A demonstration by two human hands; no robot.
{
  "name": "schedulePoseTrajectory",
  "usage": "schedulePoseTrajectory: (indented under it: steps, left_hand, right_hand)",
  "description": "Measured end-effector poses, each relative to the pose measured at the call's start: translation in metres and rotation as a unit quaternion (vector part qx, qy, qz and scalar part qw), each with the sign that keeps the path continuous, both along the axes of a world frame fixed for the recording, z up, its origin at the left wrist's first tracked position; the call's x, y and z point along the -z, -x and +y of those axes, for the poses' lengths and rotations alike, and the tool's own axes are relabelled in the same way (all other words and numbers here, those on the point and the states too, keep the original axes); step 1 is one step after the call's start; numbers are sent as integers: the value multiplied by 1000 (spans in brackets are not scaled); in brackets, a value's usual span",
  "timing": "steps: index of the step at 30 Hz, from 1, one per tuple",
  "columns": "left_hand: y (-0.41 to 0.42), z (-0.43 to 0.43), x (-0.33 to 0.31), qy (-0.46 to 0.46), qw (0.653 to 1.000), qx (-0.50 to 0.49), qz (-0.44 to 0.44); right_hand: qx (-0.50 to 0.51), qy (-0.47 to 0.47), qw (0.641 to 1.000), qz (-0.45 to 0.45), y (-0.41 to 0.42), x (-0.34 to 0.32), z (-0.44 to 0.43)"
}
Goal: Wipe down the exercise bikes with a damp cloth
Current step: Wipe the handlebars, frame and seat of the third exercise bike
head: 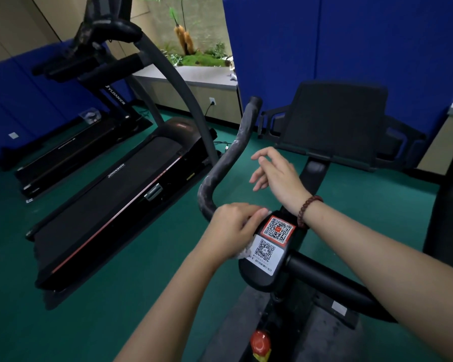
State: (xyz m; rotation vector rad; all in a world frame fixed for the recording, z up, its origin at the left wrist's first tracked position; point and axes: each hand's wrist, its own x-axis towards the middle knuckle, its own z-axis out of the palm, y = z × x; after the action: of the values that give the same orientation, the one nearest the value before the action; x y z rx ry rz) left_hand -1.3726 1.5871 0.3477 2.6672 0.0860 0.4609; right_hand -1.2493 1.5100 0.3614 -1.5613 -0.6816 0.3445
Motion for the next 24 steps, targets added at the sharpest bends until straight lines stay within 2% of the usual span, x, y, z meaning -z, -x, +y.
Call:
schedulePoseTrajectory:
  steps: [7,13,15,17,21,23,24]
  left_hand:
    - [2,21,8,15,997,28,-63]
    - [1,72,4,-8,995,-52,-84]
    - [-1,82,5,-42,992,-82,-83]
    - [-1,82,6,-73,986,-140,-58]
    - [9,59,0,-26,945,-327,2]
    - [13,47,-1,39,924,-381,21]
    - [15,42,-1,106,913,-392,36]
  right_hand:
    - [-6,3,1000,-4,-2,2,3]
    - [-6,14,1000,-14,-2,2,3]
    - [-4,17,1000,-16,-1,1,3]
    - [-4,27,999,-23,0,1,3]
    - [-6,34,999,-29,1,2,0]
    - [-2,32,999,-32,1,2,-1]
    - [1,31,999,-31,2,2,-1]
